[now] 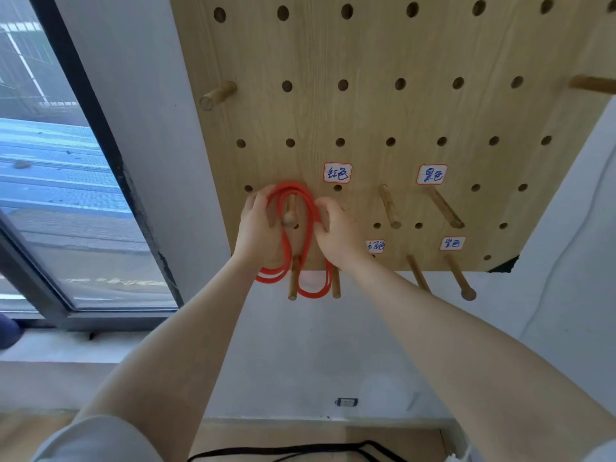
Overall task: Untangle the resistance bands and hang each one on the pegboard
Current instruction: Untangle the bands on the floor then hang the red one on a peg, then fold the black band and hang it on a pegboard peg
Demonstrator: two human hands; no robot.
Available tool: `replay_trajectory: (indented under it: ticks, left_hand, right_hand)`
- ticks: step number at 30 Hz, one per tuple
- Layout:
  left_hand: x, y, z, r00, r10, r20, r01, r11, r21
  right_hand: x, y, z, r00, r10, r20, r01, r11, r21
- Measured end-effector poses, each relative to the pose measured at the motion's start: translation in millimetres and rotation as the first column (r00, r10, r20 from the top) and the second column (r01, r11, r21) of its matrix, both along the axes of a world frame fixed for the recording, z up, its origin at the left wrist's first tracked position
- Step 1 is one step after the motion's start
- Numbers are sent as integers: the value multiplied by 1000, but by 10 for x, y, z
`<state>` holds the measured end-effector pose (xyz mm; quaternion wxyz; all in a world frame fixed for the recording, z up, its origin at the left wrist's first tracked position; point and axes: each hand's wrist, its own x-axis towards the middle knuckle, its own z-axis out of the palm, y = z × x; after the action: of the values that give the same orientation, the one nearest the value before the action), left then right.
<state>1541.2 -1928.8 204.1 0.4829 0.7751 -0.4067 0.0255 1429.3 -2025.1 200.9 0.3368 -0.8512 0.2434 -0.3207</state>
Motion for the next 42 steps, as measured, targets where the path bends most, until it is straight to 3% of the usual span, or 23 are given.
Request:
replay_trajectory:
  ticks: [7,12,15,18,25,29,33,38,42]
  left_hand:
    - [-223,271,-131,997,69,-24,-69,998,5]
    - [-580,473,-548,958,148,-245,-151,988,5]
    - [-851,602,-822,892,169,-420,-162,985,54]
    - [-1138,742,-1091,865,255,-432,-208,966,154]
    - [-1567,1309,-1979,760,397,-515,-268,913,307]
    - [-1556,1551,-2608,728,411,-549,-244,903,353]
    - [-1597,1702,-3458,718,413,-561,-174,886,430]
    - [-1625,1630,-5108,694,425,-582,-90,852,515]
    - [-1602,1391,-6618,628,460,-628,-71,837,542]
  right_hand:
    - [-301,148,-137,996,74,-50,-78,994,-78]
    - [-560,251,-314,964,226,-142,-222,974,41]
    - [-688,318,-479,863,423,-276,-382,904,192]
    - [-778,428,-720,751,567,-338,-494,822,283]
    - [-995,753,-1621,528,682,-506,-540,730,420]
    - [-1090,954,-2402,492,645,-585,-457,763,457]
    - [-1092,1014,-3506,397,595,-699,-429,794,432]
    - [-1225,959,-5256,333,542,-771,-332,833,442]
    - [-1259,768,-6681,367,491,-790,-266,869,417]
